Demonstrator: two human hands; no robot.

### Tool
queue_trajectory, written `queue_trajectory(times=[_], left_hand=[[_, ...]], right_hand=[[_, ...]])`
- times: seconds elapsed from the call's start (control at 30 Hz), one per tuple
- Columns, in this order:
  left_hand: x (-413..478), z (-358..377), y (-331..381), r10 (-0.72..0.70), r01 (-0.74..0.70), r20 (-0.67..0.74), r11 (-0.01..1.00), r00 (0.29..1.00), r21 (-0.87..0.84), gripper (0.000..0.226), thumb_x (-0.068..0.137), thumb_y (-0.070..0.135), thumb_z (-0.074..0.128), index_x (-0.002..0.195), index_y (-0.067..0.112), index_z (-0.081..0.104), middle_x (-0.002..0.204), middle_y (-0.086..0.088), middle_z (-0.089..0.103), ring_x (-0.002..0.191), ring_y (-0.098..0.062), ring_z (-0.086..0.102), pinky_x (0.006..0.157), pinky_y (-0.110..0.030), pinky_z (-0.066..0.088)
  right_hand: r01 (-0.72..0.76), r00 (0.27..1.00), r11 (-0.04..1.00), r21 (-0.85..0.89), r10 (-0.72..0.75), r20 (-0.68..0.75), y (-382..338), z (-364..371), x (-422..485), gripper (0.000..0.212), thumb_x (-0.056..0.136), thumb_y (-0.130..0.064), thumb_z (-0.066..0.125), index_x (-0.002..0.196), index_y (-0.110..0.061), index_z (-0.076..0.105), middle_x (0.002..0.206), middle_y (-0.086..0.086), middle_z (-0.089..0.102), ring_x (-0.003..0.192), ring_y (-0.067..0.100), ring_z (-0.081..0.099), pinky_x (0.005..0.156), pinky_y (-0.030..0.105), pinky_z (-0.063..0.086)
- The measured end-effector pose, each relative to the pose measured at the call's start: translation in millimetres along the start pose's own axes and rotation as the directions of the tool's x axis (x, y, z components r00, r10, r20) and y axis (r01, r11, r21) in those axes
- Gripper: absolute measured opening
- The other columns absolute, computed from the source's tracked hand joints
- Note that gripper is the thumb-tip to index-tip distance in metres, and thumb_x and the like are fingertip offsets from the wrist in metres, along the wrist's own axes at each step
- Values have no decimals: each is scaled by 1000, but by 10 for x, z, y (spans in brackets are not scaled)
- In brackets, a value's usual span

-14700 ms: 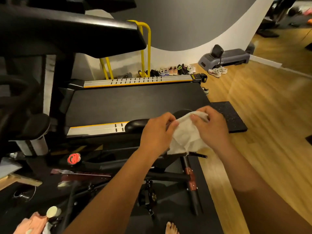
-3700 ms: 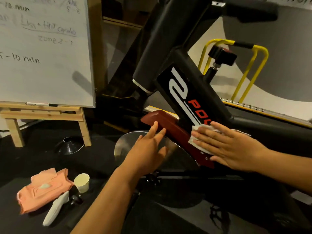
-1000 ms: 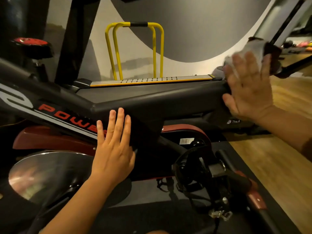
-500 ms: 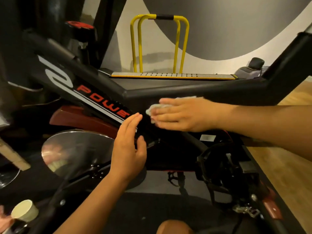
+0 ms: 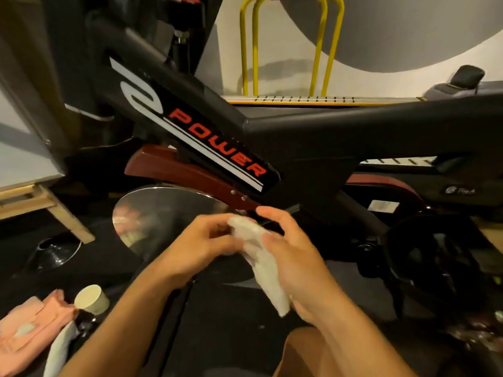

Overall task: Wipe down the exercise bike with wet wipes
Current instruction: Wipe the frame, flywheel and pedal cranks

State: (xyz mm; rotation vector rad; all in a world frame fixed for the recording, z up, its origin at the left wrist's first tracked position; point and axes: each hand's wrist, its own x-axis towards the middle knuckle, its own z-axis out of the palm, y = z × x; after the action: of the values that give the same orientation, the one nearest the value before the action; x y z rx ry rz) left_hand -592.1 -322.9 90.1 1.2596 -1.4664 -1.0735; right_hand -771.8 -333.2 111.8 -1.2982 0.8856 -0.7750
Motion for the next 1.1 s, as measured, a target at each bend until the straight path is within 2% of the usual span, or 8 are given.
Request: queue_trajectory(times=[0.17,0.27,0.37,0.4,0.5,0.63,0.9,1.1], left_hand=[[202,201,27,71,-53,-289,996,955,67,17,96,17,61,87,16,75,82,-2,74,78,-17,69,74,-33,57],[363,310,104,145,-67,-275,960,951,273,15,96,22,60,90,20,73,82,4,72,80,-10,69,73,-30,57],[523,414,223,281,-137,-209,843,937,521,12,95,25,62,89,21,72,75,11,67,75,1,62,65,-14,48],[592,443,279,317,-178,-162,809,934,561,11,95,24,63,90,20,72,76,11,66,75,1,61,65,-12,45],[771,487,457,379,-304,-49,806,924,508,10,95,17,63,97,16,72,83,7,69,79,-3,65,71,-17,49],[895,458,470,463,-374,-339,879,819,296,16,95,9,61,105,15,72,95,5,73,90,-7,69,79,-25,55],[748,535,-86,195,118,-495,838,846,532,14,90,10,63,100,15,73,77,6,68,62,-3,62,55,-18,51],[591,745,553,532,-190,-623,826,573,530,14,88,17,68,89,18,54,76,11,55,68,-7,55,60,-15,42]], right_hand=[[7,992,944,329,36,-124,278,-174,174,36,85,-49,59,121,-45,58,120,-9,66,107,8,65,90,33,55],[153,864,982,-115,-189,-467,476,-272,134,47,80,-28,76,118,-40,51,109,-14,61,97,2,63,70,16,54],[255,527,706,-661,-674,-517,673,-296,93,29,83,-9,70,98,-26,53,94,-6,56,85,8,56,71,19,48],[336,535,669,-663,-715,-451,681,-252,121,21,85,-9,66,92,-25,54,87,-7,57,80,8,57,69,17,47],[395,785,896,-201,-443,-432,391,-173,370,21,92,-10,57,88,-31,61,80,-8,65,80,8,65,68,14,51],[509,613,849,-141,-472,-634,-12,-396,706,8,93,-17,62,89,-20,68,84,-7,70,82,1,67,69,12,51],[293,742,951,-100,-292,-604,173,-530,801,8,87,-23,71,79,-23,72,72,-6,73,69,5,71,62,22,59],[404,747,907,-121,-404,-528,-272,-528,784,17,86,-26,73,79,-11,74,74,-1,74,71,10,73,60,26,59]])
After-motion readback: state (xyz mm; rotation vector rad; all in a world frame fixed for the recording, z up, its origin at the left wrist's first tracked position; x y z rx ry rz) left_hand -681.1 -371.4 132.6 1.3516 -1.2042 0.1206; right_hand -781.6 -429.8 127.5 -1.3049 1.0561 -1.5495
